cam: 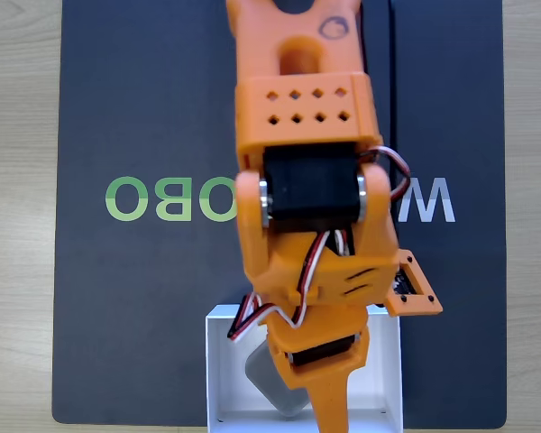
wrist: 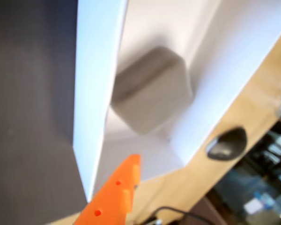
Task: Grab the usb to bin
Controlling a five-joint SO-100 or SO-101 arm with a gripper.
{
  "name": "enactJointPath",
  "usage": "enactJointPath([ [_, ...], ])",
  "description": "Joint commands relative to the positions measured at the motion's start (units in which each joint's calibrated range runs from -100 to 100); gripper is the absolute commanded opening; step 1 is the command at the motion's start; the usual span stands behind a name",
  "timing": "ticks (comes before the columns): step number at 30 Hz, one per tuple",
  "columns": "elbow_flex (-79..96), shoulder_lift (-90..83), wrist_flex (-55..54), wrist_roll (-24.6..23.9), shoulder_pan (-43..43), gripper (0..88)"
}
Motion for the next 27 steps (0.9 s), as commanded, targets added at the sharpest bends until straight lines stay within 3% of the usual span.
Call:
enactJointPath([
  [1,2.6,-10.8,0.3,-0.2,-0.4,40.3],
  [5,10.6,-25.5,2.8,-0.5,-0.4,37.5],
  [13,31.7,-57.2,-1.9,-5.9,-0.2,0.3],
  [21,61.9,-79.6,1.2,-9.4,-0.2,2.0],
  [27,92.9,-91.8,-7.0,-10.0,-0.4,2.0],
])
